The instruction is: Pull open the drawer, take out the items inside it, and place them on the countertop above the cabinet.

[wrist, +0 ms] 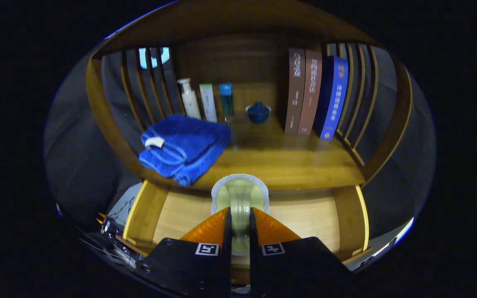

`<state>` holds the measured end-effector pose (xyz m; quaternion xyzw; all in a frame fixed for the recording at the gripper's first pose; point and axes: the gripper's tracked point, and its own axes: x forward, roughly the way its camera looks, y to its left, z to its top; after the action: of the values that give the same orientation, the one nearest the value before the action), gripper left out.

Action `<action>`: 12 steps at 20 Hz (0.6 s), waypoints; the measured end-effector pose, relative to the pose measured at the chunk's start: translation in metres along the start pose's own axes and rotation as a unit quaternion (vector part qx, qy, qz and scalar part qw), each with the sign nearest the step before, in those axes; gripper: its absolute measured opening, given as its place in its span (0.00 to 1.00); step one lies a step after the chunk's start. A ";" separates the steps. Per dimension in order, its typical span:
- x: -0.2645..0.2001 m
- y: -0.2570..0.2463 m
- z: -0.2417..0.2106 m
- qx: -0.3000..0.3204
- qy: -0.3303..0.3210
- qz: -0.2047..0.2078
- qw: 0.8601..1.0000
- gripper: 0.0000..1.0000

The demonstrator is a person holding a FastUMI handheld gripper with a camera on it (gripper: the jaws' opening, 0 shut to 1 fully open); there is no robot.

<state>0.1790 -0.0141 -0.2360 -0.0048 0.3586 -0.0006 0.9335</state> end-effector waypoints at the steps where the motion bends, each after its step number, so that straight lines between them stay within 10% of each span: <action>1: 0.004 -0.001 0.013 0.003 -0.005 0.000 1.000 0.22; 12: 0.110 -0.023 0.086 0.030 0.019 -0.020 0.999 0.23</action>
<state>0.3189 -0.0366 -0.2455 0.0159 0.3755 -0.0296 0.9262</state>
